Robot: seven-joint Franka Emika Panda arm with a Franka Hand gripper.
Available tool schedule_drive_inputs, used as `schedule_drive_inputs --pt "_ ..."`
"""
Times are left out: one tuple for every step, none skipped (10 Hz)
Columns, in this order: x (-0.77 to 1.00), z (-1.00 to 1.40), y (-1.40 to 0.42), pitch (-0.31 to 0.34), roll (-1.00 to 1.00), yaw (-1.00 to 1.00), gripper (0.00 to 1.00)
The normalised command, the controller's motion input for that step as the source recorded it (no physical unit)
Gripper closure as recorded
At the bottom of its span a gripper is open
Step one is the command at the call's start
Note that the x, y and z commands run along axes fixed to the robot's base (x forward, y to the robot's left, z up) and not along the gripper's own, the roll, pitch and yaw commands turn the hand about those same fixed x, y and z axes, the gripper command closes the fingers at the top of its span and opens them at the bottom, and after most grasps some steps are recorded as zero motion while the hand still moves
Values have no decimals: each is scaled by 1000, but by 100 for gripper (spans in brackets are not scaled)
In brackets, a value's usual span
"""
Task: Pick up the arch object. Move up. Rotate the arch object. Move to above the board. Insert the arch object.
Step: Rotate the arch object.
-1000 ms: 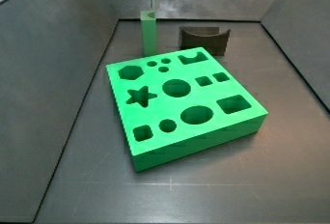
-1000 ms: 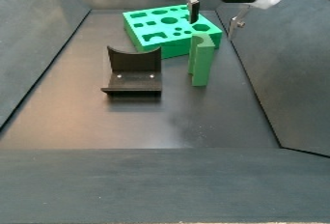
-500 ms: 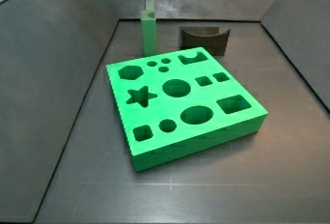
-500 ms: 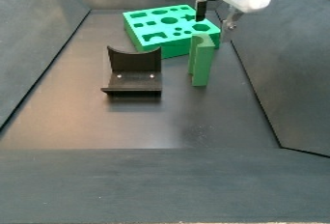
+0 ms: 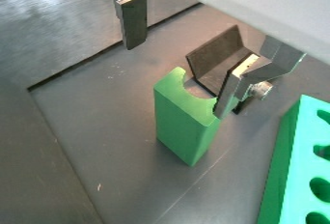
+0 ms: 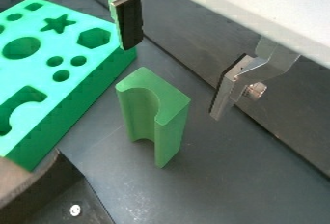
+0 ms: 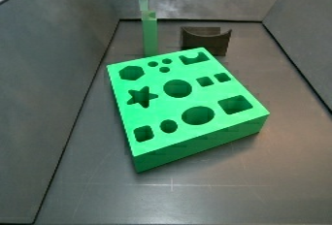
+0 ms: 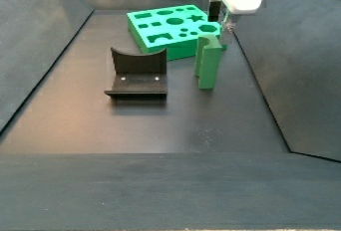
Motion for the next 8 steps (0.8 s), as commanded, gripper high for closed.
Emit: schedule_drive_inputs --pt "38 -28 10 28 63 -245 0" --pt "0 -1000 0 27 58 -159 0" --pt "14 -1000 4 10 61 -95 0" --pt "21 -1000 9 -3 67 -68 0" --pt "22 -922 15 -12 68 -43 0" --pt "24 -828 17 -16 71 -34 0" --pt "25 -638 15 -17 75 -20 0" --pt "29 -496 15 -17 82 -16 0"
